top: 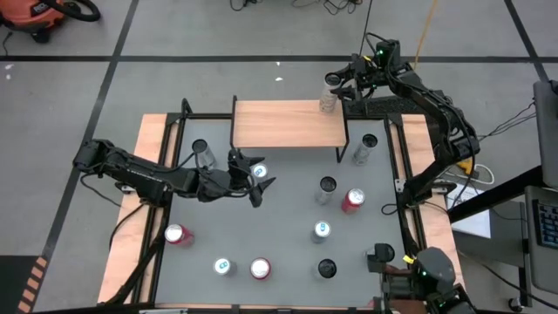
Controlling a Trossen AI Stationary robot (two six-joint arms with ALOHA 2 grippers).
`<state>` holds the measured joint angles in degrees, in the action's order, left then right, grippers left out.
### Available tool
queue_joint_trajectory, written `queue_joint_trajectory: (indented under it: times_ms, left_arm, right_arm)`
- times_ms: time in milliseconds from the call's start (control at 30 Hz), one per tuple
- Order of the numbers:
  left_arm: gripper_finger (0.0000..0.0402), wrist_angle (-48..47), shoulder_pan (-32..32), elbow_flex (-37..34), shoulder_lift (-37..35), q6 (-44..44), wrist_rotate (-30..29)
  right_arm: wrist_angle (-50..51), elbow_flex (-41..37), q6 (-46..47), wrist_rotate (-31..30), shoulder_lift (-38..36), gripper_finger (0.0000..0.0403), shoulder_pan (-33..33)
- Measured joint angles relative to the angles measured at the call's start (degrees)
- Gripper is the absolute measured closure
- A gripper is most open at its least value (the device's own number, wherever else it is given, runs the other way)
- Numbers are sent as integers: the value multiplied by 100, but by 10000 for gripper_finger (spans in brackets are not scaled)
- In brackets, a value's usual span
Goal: Place canned beverage on shelf
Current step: Put the left yellow soda can on the shelf
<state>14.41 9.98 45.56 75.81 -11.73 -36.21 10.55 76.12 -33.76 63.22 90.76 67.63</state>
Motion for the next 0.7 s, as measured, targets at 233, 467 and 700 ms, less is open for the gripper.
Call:
queue_joint_trajectory:
  times_ms: [233, 467, 700]
  left_arm:
    - [47, 0, 0, 0, 0, 0, 0]
    - [47, -1, 0, -2, 0, 0, 0]
    - [47, -61, 0, -2, 0, 0, 0]
  right_arm:
    - [0, 0, 0, -21, 0, 168, 18]
    - [0, 0, -3, -43, 0, 152, 16]
    - [0, 0, -11, -57, 0, 136, 16]
